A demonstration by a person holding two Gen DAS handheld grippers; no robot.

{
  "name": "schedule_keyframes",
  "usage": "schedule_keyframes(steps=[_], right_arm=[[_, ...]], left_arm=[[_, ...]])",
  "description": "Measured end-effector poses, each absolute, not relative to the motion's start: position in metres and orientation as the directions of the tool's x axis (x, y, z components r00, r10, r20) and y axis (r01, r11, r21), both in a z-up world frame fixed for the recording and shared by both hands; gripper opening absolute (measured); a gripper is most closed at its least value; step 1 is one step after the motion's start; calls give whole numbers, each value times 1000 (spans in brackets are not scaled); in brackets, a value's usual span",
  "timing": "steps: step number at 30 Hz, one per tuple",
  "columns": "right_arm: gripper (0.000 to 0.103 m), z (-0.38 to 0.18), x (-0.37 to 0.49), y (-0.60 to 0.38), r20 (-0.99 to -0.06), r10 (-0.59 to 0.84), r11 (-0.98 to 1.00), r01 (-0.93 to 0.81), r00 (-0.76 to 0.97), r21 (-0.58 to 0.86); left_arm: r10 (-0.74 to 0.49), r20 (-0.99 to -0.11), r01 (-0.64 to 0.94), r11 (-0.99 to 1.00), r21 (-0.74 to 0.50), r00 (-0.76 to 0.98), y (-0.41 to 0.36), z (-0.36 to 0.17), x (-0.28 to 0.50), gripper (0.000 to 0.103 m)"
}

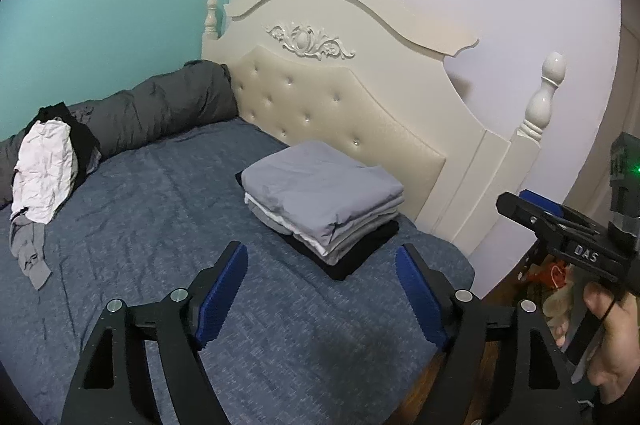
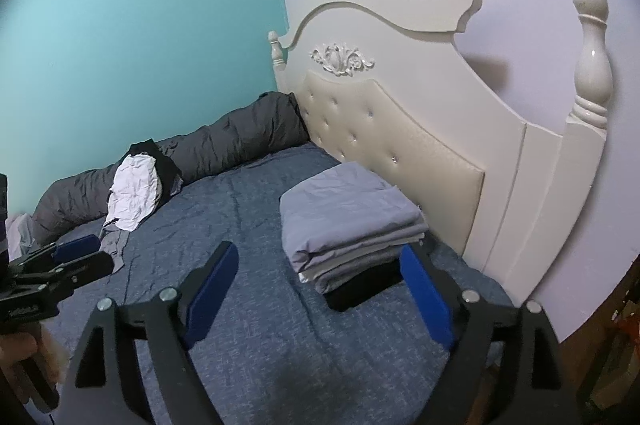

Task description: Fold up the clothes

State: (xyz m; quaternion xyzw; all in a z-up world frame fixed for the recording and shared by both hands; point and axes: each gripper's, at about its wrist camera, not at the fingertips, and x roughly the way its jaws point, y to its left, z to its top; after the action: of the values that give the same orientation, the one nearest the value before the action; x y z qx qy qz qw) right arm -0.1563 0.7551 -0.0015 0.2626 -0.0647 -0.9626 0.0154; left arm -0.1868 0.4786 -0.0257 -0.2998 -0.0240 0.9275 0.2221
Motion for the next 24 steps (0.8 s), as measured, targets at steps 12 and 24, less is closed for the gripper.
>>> schedule_keyframes(steps=[12, 24], right_arm=[[95, -4, -115, 729, -493, -58, -992, -3, -868, 124], [102, -8, -85, 717, -477, -52, -991, -14, -877, 132]], left_arm=[[416, -528, -398, -904, -155, -740, 467, -25, -157, 98], [427, -527, -417, -897, -146, -735, 463, -29, -132, 103]])
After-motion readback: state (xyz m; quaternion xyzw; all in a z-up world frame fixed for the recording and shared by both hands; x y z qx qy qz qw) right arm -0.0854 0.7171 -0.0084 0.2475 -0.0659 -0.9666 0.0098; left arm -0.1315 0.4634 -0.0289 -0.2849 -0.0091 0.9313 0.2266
